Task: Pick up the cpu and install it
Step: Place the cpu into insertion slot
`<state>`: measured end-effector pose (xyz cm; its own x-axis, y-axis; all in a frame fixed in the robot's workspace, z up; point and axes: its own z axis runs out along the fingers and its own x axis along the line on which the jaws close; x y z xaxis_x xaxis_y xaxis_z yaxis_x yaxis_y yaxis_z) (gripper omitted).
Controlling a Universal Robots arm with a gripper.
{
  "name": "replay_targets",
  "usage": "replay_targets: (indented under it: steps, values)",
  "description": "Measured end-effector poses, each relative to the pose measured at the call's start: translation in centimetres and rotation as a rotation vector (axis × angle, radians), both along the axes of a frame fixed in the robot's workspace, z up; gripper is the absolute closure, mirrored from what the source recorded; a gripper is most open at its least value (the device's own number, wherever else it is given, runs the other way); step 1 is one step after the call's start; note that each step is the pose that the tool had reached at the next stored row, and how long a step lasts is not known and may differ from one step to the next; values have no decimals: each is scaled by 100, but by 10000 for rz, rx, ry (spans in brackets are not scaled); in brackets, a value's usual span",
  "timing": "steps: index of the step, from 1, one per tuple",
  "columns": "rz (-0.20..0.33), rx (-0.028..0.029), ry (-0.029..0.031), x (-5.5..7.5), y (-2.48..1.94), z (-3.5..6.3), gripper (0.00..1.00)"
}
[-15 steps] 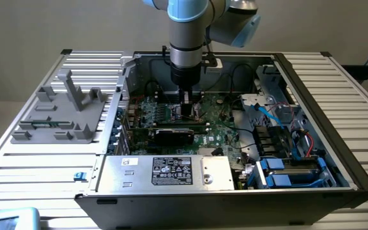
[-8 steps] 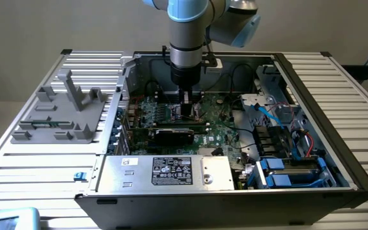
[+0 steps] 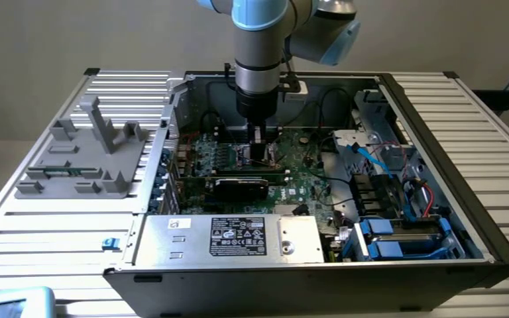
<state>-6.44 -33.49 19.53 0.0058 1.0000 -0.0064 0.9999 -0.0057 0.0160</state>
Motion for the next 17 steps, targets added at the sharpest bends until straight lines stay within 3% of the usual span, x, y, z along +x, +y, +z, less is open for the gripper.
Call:
replay_targets:
  steps: [9, 17]
  values:
    - [2, 1, -8, 2, 0, -1, 44]
    - [0, 1, -88, -15, 0, 0, 44]
